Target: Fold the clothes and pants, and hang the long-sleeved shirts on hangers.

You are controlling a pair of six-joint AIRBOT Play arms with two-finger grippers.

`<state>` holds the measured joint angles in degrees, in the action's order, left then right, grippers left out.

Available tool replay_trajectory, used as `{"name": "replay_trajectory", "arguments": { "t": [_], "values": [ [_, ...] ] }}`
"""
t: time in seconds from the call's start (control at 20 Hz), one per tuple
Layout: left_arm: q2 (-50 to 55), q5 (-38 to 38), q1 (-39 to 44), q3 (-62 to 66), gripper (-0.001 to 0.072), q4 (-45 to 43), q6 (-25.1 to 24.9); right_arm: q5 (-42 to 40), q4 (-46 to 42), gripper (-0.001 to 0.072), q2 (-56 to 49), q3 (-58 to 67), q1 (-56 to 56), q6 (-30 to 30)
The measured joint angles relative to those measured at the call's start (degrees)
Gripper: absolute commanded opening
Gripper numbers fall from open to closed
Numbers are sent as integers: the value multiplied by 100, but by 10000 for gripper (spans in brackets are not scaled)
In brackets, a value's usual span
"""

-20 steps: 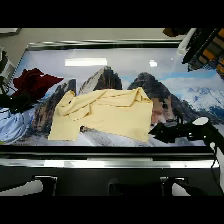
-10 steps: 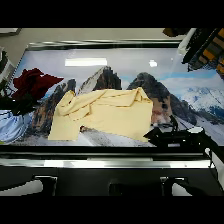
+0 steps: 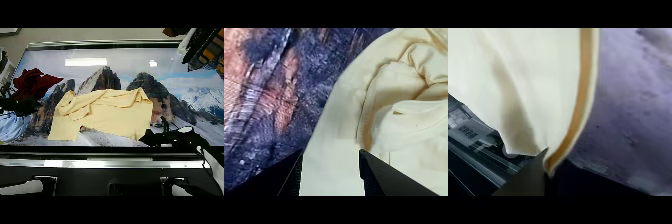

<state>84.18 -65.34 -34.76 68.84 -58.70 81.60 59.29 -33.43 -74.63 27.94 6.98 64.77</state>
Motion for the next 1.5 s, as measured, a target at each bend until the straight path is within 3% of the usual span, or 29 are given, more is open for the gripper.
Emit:
{"name": "replay_trajectory", "arguments": {
  "t": [0.35,0.7,1.1,1.15,1.2,1.25,1.5],
  "values": [
    [686,205,153,0,406,549,-1134,179,-667,28,752,321,-63,837],
    [1187,678,197,0,406,1097,-1700,415,-1180,28,1108,603,-63,1333],
    [1517,1005,361,9,404,1405,-1904,533,-1246,28,1145,647,-63,1399],
    [1558,1003,435,11,345,1425,-1956,540,-1246,28,1145,647,-63,1401],
    [1600,994,501,13,109,1425,-1974,540,-1241,28,1147,647,-63,1421],
    [1639,981,568,9,17,1377,-1976,542,-1241,28,1156,649,-63,1423],
    [1572,476,636,96,15,1303,-1987,546,-1222,28,1309,918,-63,1488]
  ]
}}
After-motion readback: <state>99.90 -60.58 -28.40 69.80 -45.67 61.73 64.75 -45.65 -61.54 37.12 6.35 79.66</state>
